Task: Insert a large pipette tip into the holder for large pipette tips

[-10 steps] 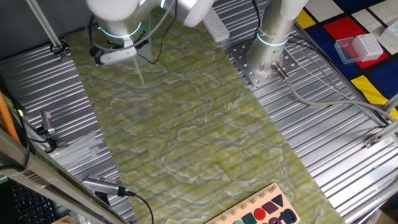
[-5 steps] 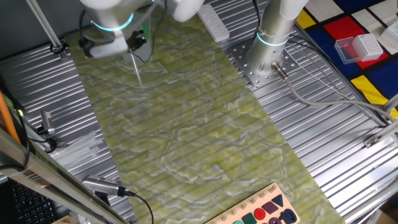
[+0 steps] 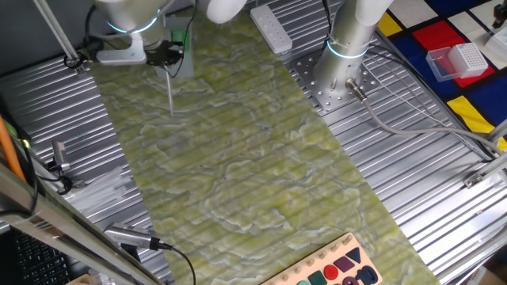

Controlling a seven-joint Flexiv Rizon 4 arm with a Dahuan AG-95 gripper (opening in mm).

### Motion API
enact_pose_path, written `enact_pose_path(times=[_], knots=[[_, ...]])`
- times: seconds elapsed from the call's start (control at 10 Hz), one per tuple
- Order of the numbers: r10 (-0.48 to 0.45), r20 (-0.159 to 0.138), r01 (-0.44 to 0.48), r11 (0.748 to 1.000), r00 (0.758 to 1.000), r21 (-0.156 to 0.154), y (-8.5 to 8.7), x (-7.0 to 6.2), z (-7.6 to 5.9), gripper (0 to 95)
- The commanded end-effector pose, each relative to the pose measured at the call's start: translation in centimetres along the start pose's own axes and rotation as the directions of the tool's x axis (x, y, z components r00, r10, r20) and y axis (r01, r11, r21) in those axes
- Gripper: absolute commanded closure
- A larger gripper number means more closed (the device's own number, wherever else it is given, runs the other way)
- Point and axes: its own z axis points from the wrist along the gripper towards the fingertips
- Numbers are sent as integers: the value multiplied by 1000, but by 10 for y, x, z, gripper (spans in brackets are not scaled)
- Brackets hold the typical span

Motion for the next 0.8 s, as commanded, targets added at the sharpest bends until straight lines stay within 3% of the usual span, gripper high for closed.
enact_pose_path(times=[0.1,0.2,0.4,0.6,0.8], knots=[[-60,0,60,997,998,40,0,1,0,950],[-93,-32,95,993,995,65,0,1,0,950],[-155,-53,158,984,987,76,0,1,0,950],[-219,-92,226,971,971,78,-6,28,7,950],[-264,-104,272,959,959,73,-13,60,12,950]])
